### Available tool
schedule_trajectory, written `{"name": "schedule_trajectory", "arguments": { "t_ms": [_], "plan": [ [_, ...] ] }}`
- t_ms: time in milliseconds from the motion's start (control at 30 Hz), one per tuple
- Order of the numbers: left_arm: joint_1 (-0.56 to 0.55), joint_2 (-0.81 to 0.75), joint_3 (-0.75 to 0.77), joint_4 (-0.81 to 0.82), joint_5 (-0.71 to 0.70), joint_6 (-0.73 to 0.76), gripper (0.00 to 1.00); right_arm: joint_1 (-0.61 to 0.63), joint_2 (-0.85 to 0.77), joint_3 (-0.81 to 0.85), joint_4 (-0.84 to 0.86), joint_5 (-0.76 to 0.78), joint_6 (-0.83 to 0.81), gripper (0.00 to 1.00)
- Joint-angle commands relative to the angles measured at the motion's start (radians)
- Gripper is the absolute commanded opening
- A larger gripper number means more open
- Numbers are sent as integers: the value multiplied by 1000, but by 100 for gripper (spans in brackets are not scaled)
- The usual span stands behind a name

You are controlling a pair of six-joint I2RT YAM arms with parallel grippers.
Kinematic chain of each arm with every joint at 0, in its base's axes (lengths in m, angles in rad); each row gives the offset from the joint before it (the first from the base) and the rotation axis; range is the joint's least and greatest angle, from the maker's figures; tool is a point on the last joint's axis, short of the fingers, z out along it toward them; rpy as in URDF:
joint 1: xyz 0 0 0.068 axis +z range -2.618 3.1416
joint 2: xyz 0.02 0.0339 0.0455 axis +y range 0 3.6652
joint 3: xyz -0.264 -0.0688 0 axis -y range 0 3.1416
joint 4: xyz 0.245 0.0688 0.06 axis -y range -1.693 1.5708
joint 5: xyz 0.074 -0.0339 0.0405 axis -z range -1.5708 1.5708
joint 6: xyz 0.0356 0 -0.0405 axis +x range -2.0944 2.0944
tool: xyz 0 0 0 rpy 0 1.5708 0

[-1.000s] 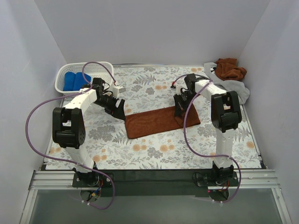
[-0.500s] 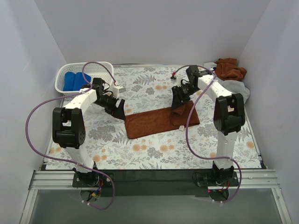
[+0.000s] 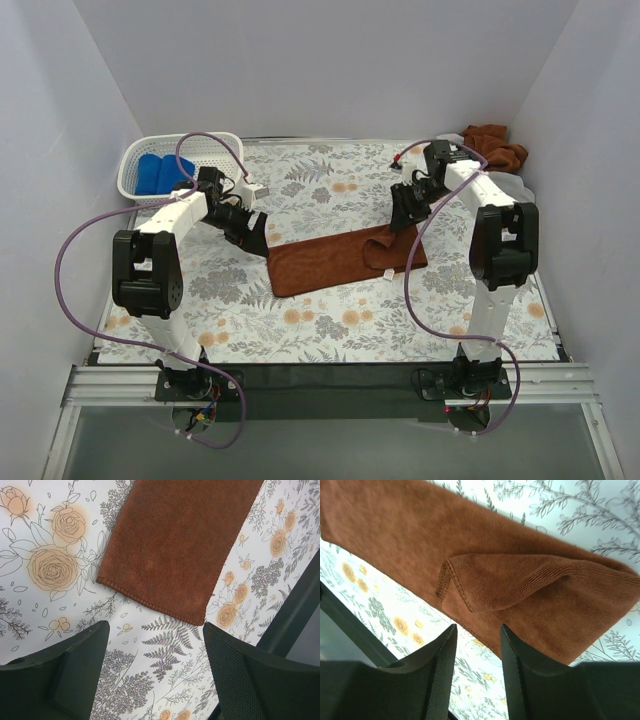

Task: Roll the towels
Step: Fold the towel

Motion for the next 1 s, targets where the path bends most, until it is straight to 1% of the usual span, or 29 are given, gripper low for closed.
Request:
{"name": "schedule_trajectory", "arguments": {
  "t_ms": [0, 233, 300, 400, 533, 633, 767, 867, 900, 933, 967],
  "plan": [
    [0, -47, 7, 11, 24, 3, 70, 6, 21, -19, -24, 5, 20, 40],
    [0, -46, 4, 16, 27, 0, 70, 10, 101, 6, -36, -42, 52, 40],
    [0, -44, 9, 15, 26, 0, 70, 13, 127, 17, -36, -48, 58, 46],
    [0, -39, 10, 15, 27, -2, 70, 22, 161, 49, -44, -87, 74, 47],
    [0, -41, 13, 11, 31, 0, 70, 39, 172, 121, -41, -174, 83, 45],
    [2, -44, 13, 10, 24, 3, 70, 55, 175, 183, -29, -209, 90, 45],
    [0, -44, 18, 7, 21, 4, 70, 73, 205, 247, -21, -243, 87, 47],
    [0, -49, 25, 4, 14, 7, 70, 82, 213, 241, -24, -223, 84, 49],
    [0, -52, 27, 1, 8, 9, 70, 85, 187, 225, -19, -202, 80, 49],
    [0, -53, 27, 1, 8, 9, 70, 88, 169, 185, -15, -168, 66, 49],
    [0, -56, 25, 1, 4, 10, 70, 102, 144, 154, -10, -89, 57, 48]
  ]
}}
